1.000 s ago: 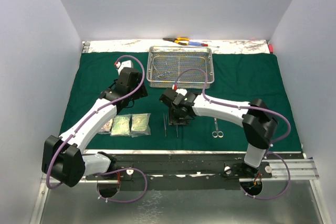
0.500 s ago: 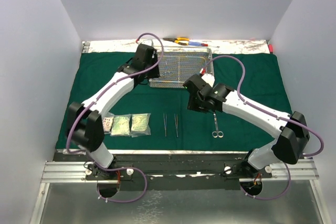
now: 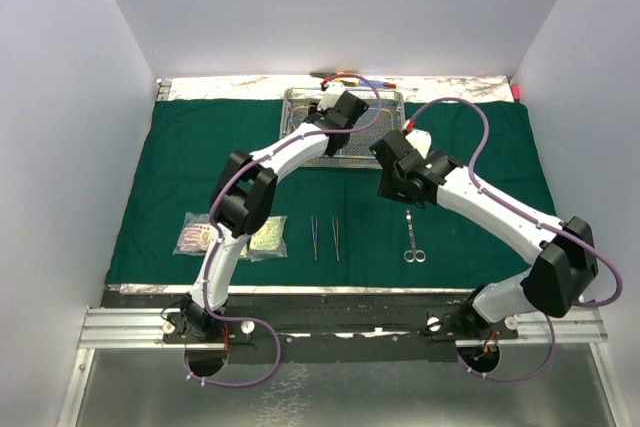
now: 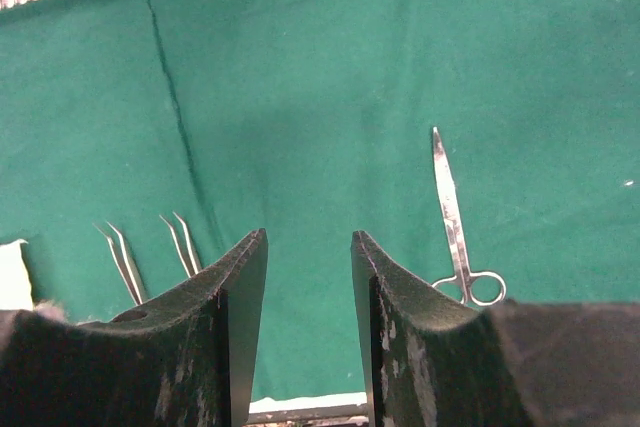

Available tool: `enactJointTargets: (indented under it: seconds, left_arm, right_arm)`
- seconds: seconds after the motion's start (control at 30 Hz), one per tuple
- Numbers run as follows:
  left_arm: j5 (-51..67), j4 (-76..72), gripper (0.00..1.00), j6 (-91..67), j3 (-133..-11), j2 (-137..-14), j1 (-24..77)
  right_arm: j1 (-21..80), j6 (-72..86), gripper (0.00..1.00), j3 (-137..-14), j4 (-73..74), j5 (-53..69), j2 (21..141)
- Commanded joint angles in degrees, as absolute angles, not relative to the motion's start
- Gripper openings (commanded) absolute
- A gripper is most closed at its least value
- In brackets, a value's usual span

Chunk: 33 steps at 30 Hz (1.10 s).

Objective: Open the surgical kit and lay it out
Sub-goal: Pick up the medical item from the container.

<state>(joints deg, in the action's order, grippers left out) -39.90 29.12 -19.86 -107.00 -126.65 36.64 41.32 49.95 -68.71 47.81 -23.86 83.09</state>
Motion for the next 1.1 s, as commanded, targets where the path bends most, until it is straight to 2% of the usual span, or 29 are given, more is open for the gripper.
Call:
enactJointTargets:
  seconds: [0.0, 0.2, 0.77, 1.07]
  left_arm:
    - [-55.86, 33.07, 0.36, -18.75, -111.77, -131.7, 35.94]
    - [-54.63, 33.05, 0.35, -18.97, -113.17, -134.45, 34.49]
    - [-54.88, 32.96, 0.24, -16.09, -120.21, -141.93, 31.48]
    - [-55.79, 31.9, 0.23, -15.47, -121.11, -143.96, 30.95]
  right_arm:
    - [39.41, 47.23, 0.43, -68.04, 47.57, -26.01, 81.39]
    - [38.44, 46.41, 0.43, -68.36, 47.31, -25.44, 82.03]
    - [38.08, 47.43, 0.4, -69.17, 48.45, -24.38, 83.36]
    - [38.05, 48.39, 0.38, -69.7, 49.19, -24.16, 83.75]
